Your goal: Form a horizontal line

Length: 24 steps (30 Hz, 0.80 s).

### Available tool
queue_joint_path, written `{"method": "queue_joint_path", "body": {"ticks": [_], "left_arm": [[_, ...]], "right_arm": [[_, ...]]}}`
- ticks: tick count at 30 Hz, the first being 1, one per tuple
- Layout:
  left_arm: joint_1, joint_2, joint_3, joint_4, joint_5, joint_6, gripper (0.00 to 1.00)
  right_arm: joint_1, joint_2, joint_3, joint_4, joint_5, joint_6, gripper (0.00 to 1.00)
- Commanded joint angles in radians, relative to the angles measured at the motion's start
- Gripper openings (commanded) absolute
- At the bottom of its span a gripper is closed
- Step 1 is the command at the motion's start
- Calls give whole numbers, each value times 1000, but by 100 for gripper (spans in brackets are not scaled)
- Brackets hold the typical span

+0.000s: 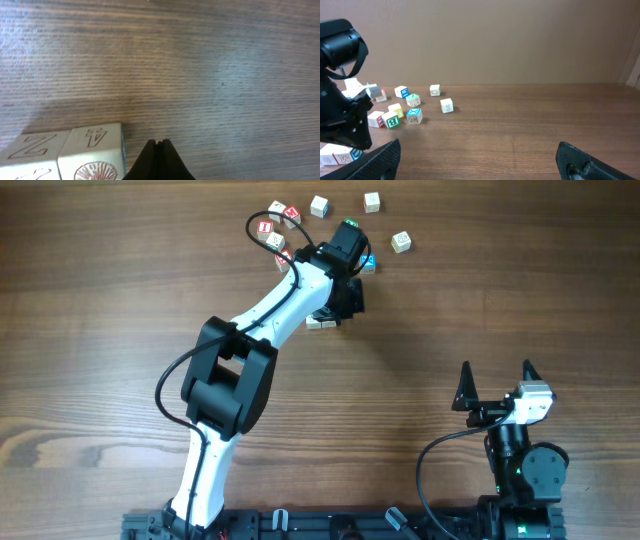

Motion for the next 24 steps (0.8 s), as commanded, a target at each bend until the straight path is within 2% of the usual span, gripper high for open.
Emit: {"method": "queue_joint_path", "body": {"ticks": [1,12,16,24], "left_arm": [[4,10,-1,-24,-42,12,4],[-2,10,-1,-54,-76,12,4],[-12,-12,2,-30,23,67,4],[-12,-179,53,-32,80,101,4]], "right_arm": [[-2,-13,-1,1,-16,-14,100],[-2,-13,-1,1,-16,-13,100],[-2,-13,-1,1,-16,-13,100],[-2,-13,-1,1,-16,-13,100]]}}
